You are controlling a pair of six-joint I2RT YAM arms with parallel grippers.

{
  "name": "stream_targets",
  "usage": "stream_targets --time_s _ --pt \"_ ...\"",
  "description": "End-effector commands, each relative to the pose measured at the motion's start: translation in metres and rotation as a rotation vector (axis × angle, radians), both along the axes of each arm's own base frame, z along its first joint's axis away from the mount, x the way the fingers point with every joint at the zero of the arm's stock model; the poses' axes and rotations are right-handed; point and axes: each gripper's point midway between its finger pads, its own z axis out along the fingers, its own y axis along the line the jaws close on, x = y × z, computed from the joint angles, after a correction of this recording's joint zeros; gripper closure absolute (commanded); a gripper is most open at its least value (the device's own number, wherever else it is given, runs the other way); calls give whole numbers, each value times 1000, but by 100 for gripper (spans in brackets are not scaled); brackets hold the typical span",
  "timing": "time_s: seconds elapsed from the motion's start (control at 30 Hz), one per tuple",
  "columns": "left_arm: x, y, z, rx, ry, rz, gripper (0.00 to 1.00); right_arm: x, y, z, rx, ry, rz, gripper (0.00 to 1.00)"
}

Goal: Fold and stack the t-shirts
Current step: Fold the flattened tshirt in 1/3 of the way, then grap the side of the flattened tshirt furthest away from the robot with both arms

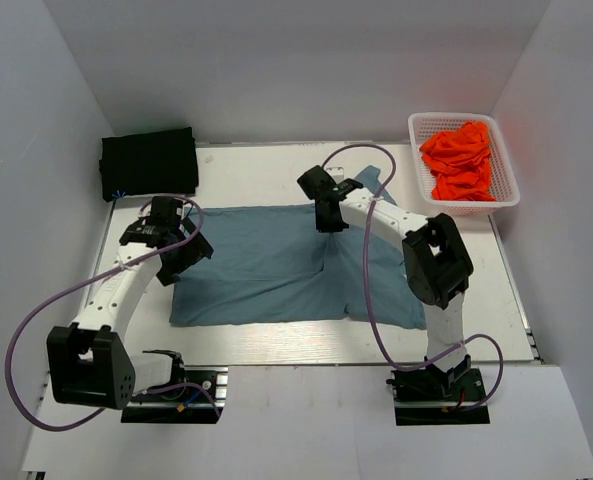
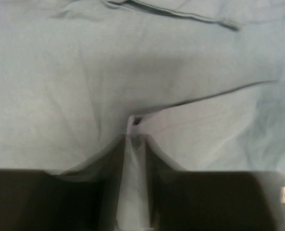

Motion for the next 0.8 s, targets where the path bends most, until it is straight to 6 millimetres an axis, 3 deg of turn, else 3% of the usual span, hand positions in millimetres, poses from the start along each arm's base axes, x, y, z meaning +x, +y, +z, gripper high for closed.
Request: stream_targets --time_s 0.0,0.1,0.17,0.3,0.37,0.4,0.43,0.47,0.5,0.57,0.6,0.7,0.77 --pt "11 -2 12 -14 -46 -13 0 7 13 3 55 2 5 65" --pt "28 -5 23 -17 -77 -34 0 14 26 20 113 -24 69 22" --pt "44 -4 39 -7 -118 -27 0 26 32 41 158 -63 87 10" --pt "73 7 49 61 -136 13 0 42 30 65 194 -93 105 10" --pt "96 13 55 89 -151 29 0 60 16 75 228 -110 65 10" --pt "98 18 46 118 -125 42 0 59 18 75 237 -104 71 10" --pt "108 23 52 144 -134 57 0 73 4 77 246 -111 35 10" --pt "116 28 38 178 -96 70 0 78 0 78 258 -111 24 10" --pt "131 33 45 185 -124 90 0 89 -18 78 254 -114 -14 10" --pt "148 37 38 191 -124 94 0 100 -24 77 268 -111 -10 10" --pt "161 36 29 192 -114 93 0 111 -37 74 270 -113 -37 10" --pt "186 41 20 175 -125 96 0 127 -48 71 263 -115 -29 10" --pt "197 50 -3 184 -89 103 2 139 -51 74 247 -142 -16 10"
